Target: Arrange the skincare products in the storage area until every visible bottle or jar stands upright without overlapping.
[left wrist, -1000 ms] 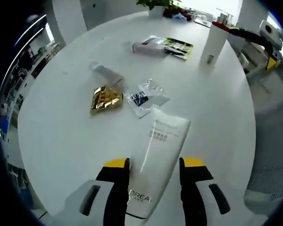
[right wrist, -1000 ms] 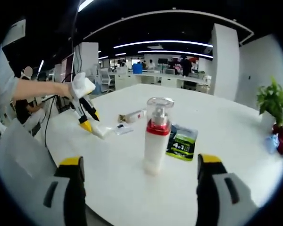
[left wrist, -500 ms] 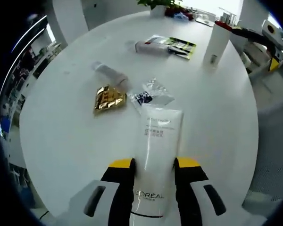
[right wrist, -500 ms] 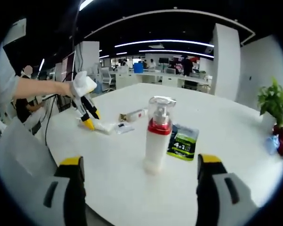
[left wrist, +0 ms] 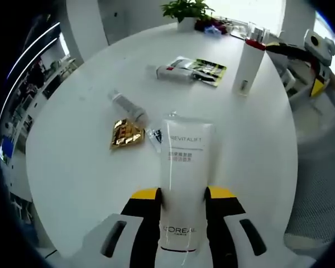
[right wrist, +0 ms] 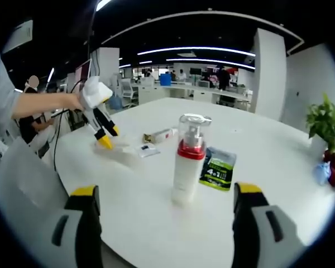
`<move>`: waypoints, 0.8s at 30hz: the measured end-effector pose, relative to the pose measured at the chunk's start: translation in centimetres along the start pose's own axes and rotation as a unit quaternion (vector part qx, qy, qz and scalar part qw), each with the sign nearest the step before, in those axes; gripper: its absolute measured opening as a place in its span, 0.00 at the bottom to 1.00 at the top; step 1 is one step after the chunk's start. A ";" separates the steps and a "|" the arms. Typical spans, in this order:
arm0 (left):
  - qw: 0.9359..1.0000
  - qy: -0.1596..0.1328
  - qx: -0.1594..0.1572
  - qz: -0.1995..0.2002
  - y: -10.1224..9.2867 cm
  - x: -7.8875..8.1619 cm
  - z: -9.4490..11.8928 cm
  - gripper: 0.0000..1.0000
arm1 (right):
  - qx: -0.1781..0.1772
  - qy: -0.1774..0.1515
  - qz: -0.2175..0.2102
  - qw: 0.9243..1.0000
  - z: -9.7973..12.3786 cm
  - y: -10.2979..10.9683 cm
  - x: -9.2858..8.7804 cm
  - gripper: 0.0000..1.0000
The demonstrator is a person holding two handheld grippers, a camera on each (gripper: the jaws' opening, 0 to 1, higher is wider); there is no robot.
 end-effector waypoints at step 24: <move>0.992 -0.127 -0.015 0.006 -5.7 4.3 2.2 0.28 | -0.004 0.006 0.020 1.000 0.0 0.0 0.1 1.00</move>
Point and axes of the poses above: the point that each gripper's makers call its tool centre point, and the gripper's own axes: z roughly backward along the fingers, y roughly to its left, x roughly out of its top, the point moved 4 cm from there along z, roughly backward along the fingers, and after that the axes turned 13 degrees about z, right-handed, at the moved point
